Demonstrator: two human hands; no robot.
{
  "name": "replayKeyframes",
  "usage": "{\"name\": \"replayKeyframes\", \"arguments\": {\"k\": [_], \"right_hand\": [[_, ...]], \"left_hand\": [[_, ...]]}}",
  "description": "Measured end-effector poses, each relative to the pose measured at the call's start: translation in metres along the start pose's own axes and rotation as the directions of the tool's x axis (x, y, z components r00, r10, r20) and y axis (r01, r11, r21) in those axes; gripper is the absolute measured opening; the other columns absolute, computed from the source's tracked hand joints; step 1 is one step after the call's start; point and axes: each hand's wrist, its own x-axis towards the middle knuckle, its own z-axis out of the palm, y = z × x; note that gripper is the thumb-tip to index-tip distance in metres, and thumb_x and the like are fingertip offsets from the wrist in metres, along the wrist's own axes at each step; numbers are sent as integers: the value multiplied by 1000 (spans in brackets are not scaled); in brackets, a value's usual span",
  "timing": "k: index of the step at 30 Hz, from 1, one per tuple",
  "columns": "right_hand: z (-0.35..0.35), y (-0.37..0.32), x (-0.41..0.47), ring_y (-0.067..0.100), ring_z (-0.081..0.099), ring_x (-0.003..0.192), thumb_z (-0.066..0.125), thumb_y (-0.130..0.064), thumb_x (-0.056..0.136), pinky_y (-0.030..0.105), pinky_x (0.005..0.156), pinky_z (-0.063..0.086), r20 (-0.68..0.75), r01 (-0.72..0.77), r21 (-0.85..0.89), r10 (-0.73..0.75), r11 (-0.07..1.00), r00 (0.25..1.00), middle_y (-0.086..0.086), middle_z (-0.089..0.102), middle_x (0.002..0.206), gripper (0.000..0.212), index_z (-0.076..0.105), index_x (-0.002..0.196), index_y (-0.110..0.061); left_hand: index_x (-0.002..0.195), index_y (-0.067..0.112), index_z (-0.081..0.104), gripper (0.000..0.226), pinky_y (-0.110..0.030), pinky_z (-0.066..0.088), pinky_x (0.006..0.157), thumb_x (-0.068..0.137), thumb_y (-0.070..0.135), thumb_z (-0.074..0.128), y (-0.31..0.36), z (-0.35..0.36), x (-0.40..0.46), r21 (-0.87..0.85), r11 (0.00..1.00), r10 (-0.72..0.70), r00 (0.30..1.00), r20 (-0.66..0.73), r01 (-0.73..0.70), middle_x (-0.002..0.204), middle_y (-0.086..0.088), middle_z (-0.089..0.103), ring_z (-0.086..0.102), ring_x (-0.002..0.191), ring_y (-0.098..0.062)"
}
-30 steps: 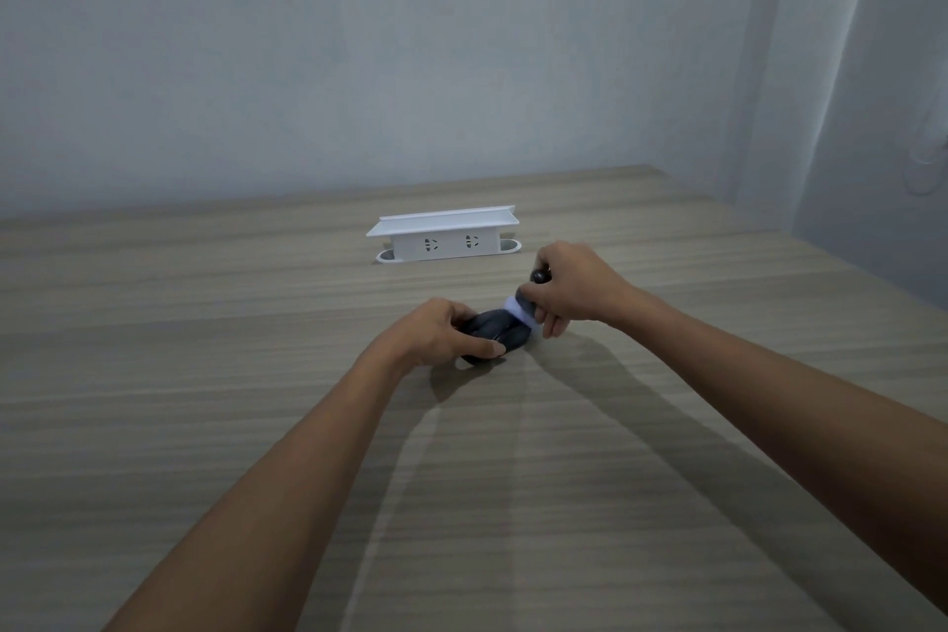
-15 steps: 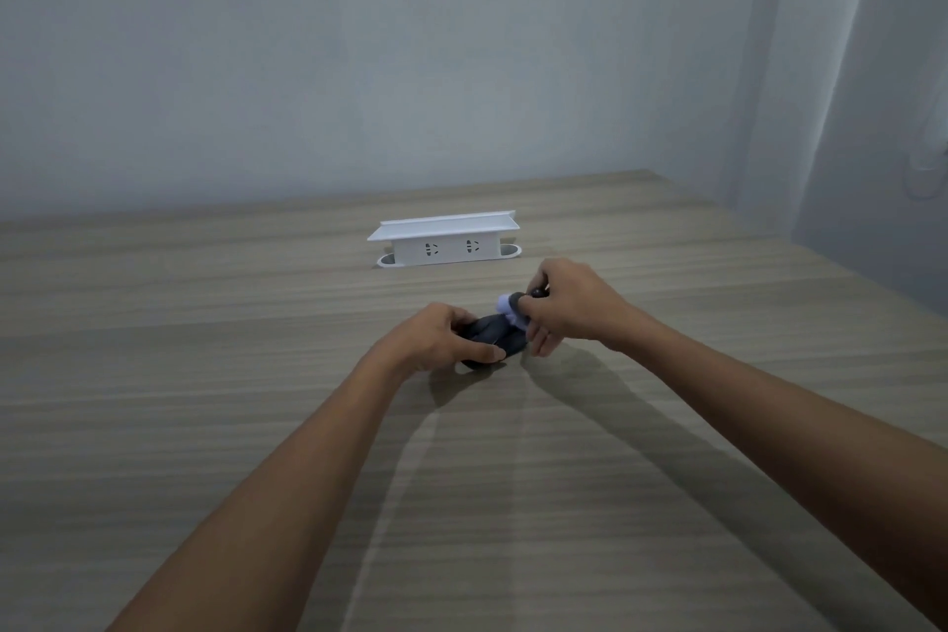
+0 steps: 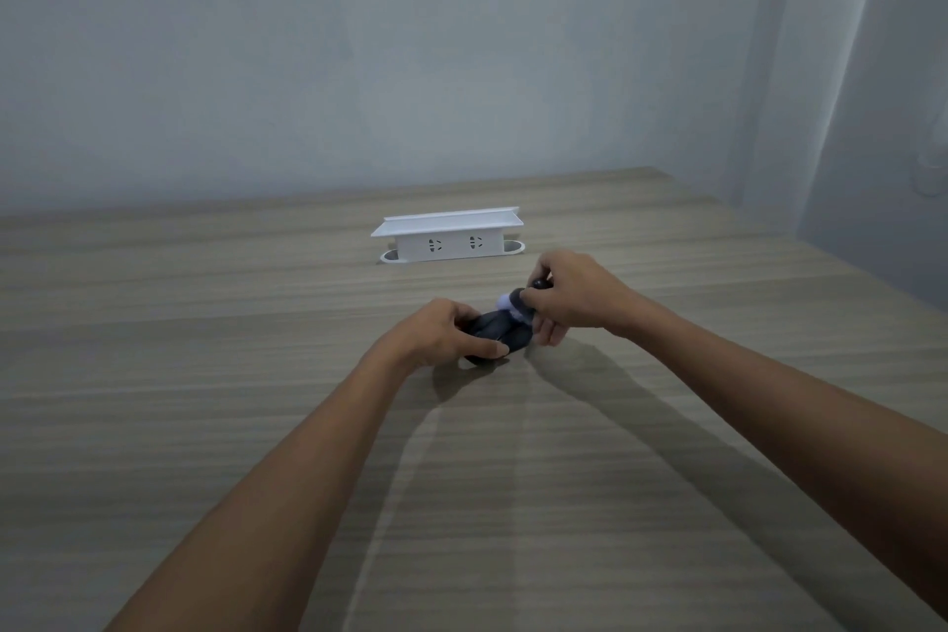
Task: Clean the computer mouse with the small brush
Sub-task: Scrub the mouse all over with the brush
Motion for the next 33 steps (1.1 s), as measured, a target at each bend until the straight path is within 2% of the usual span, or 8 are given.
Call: {"name": "replayKeyframes", "arguments": {"k": [4,7,10,16,21,25,30,33], "right_hand": [[-5,-8,5,15,66,40,58,-7,90,20,38,49,23,32,-40,-31,999,999,6,72,54,14,65,81,0],[-9,-11,12,9,60,33,60,-3,87,18,35,45,-25,26,-161,-31,987,999,7,70,54,15,64,73,-3],[-11,-10,17,11,58,34,61,2,85,19,37,46,-41,-13,-250,2,968,999,19,72,64,22,63,64,-1],[-6,-19,15,8,58,34,62,-8,88,17,37,45,14,50,-145,-49,988,999,2,69,51,24,66,64,-5],[-4,-4,7,16,64,39,59,-6,91,21,39,49,-68,-22,-45,19,999,997,13,72,61,22,68,74,6],[1,6,0,22,69,41,57,-2,85,22,39,51,-142,-68,18,70,998,987,18,73,60,24,64,63,3],[9,7,-8,31,74,50,57,-5,84,28,43,57,-44,-82,144,89,986,995,18,73,57,19,63,68,5],[0,17,-7,31,76,57,55,-3,90,38,55,65,-48,-121,102,127,987,991,22,74,62,25,65,79,17]], "left_hand": [[114,17,75,40,-29,54,80,78,34,84,-2,-1,1,7,1000,12,1000,20,-12,100,0,78,71,91,-19],[117,17,75,42,-39,55,98,78,32,85,-4,0,-2,-33,999,22,1000,14,-22,106,-3,79,73,104,-24],[119,17,75,44,-40,54,103,78,31,85,-5,1,-4,-52,998,26,1000,11,-26,106,-3,80,74,106,-23],[122,21,74,44,-38,54,98,81,33,83,-4,-2,-2,-11,999,36,999,24,-36,109,-1,78,72,106,-21],[120,19,75,44,-41,53,99,81,36,82,-4,0,-2,12,999,43,999,9,-43,110,-4,78,71,108,-25],[123,20,73,49,-42,54,102,79,40,82,-3,-1,-1,23,999,24,1000,12,-25,110,-1,78,71,106,-23],[120,18,74,48,-42,53,102,78,39,83,-3,0,1,33,999,17,1000,10,-18,107,-1,78,72,104,-22],[120,21,74,49,-38,54,100,77,42,83,-3,1,0,28,1000,9,1000,-3,-9,105,2,79,72,104,-21]]}}
